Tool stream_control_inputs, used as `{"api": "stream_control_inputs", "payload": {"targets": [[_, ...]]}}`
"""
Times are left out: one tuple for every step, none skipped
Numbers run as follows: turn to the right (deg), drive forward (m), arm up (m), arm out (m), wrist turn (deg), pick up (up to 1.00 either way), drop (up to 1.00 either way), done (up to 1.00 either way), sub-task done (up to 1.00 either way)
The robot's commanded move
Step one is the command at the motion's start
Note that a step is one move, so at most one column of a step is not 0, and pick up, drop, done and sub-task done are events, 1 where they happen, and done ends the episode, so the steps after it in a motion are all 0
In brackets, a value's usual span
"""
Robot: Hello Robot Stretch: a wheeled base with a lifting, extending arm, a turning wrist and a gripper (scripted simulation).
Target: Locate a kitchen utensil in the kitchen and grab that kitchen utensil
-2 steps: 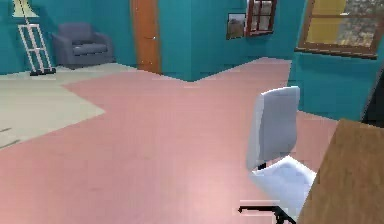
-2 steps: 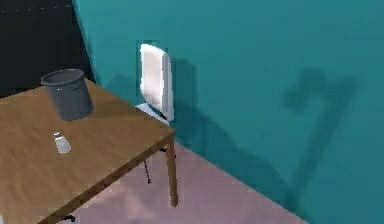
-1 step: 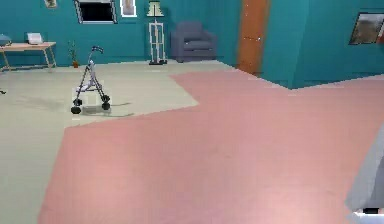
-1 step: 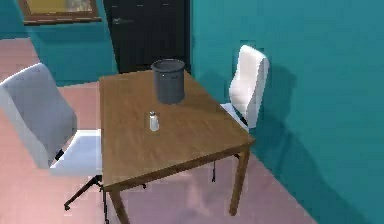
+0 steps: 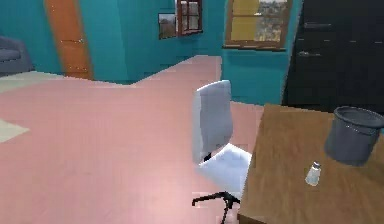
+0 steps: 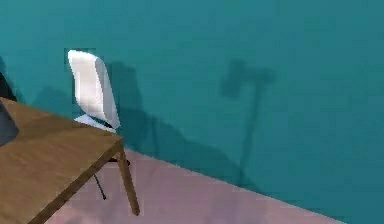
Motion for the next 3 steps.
{"api": "stream_control_inputs", "payload": {"targets": [[45.0,0.0,0.0,0.0,0.0,0.0,0.0,0.0,0.0],[42.0,0.0,0.0,0.0,0.0,0.0,0.0,0.0,0.0],[0.0,0.85,0.0,0.0,0.0,0.0,0.0,0.0,0.0]]}}
